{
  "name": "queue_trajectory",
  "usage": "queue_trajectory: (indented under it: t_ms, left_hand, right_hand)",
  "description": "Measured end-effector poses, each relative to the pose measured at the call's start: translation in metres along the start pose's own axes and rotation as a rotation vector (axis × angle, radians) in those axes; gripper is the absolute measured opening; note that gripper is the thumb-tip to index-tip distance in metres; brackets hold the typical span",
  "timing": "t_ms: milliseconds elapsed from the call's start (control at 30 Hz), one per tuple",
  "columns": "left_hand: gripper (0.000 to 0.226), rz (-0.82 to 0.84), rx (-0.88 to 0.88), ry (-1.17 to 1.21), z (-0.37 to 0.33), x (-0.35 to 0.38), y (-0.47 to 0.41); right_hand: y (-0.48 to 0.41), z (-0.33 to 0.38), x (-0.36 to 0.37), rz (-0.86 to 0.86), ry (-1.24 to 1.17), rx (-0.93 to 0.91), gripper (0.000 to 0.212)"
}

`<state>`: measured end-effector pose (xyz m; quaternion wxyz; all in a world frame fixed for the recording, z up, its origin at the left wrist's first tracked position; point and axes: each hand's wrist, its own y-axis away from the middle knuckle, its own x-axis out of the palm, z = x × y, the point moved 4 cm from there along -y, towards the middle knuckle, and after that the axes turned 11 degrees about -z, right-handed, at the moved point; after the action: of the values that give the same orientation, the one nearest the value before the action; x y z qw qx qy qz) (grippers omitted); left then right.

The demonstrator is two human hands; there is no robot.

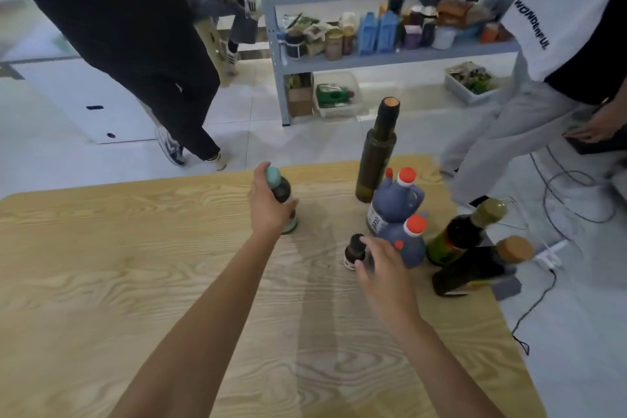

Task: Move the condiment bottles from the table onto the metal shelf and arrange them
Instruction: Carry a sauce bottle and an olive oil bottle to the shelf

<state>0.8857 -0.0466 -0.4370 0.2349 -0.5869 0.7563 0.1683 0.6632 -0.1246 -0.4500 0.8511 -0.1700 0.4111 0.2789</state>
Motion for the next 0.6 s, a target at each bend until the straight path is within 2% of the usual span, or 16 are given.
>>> queue_trajectory:
  t_ms: [167, 233, 400, 600]
  left_hand:
    - [0.064, -0.031, 0.043, -0.043, 0.002, -0.001, -0.003]
    - [0.059, -0.002, 0.101, -0.105, 0.000, -0.002, 0.000]
    - [0.064, 0.062, 0.259, -0.266, 0.001, -0.001, 0.019]
    - [0.066, 0.126, 0.259, -0.288, 0.014, -0.018, 0.039]
  right_hand:
    - [-0.013, 0.003, 0.015, -0.013, 0.059, 0.027, 0.055]
    - [-0.020, 0.002, 0.024, 0.009, 0.097, 0.024, 0.052]
    - [-0.029, -0.001, 0.036, 0.034, 0.090, -0.006, 0.037]
    - [-0.030, -0.001, 0.037, 0.036, 0.102, -0.011, 0.038]
